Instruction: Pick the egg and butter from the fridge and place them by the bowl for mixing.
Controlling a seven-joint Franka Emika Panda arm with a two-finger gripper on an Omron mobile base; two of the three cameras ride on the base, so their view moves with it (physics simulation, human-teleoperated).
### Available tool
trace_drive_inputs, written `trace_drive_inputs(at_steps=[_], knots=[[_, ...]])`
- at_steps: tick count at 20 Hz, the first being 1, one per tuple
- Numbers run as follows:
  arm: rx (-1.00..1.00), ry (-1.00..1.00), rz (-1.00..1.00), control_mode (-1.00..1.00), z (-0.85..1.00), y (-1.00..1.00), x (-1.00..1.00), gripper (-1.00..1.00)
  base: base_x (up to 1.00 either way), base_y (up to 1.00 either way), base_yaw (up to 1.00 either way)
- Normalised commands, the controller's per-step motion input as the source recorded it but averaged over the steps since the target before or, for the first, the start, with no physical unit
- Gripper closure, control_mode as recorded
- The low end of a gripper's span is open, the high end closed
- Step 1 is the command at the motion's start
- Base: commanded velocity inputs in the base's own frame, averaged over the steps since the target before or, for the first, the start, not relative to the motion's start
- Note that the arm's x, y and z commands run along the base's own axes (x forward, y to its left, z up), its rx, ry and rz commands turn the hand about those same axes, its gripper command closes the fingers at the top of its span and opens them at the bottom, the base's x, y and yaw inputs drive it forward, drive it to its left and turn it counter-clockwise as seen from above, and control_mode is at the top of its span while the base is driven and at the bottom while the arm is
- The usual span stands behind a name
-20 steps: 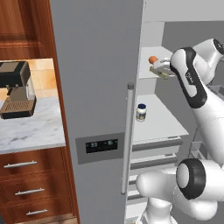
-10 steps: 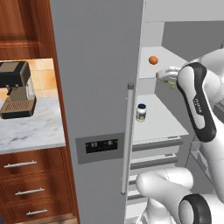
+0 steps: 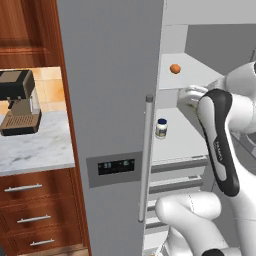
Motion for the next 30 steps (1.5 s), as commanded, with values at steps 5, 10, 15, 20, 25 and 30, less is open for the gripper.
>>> trace_drive_inputs(at_steps=[5, 10, 15, 20, 25, 30], knots=[[0.00, 0.23, -0.06, -1.00, -0.36, 0.15, -0.14, 1.00, 0.00, 0.00, 0.00], [0.00, 0.15, 0.00, -1.00, -0.37, 0.07, -0.06, 1.00, 0.00, 0.00, 0.00], [0.00, 0.03, 0.00, -1.00, -0.13, 0.04, 0.00, 1.00, 0.00, 0.00, 0.00], [0.00, 0.00, 0.00, -1.00, 0.00, 0.00, 0.00, 1.00, 0.00, 0.00, 0.00], [0.00, 0.00, 0.00, 1.00, 0.00, 0.00, 0.00, 1.00, -0.03, 0.00, 0.00], [0.00, 0.00, 0.00, 1.00, 0.00, 0.00, 0.00, 1.00, -0.49, 0.04, 0.00]])
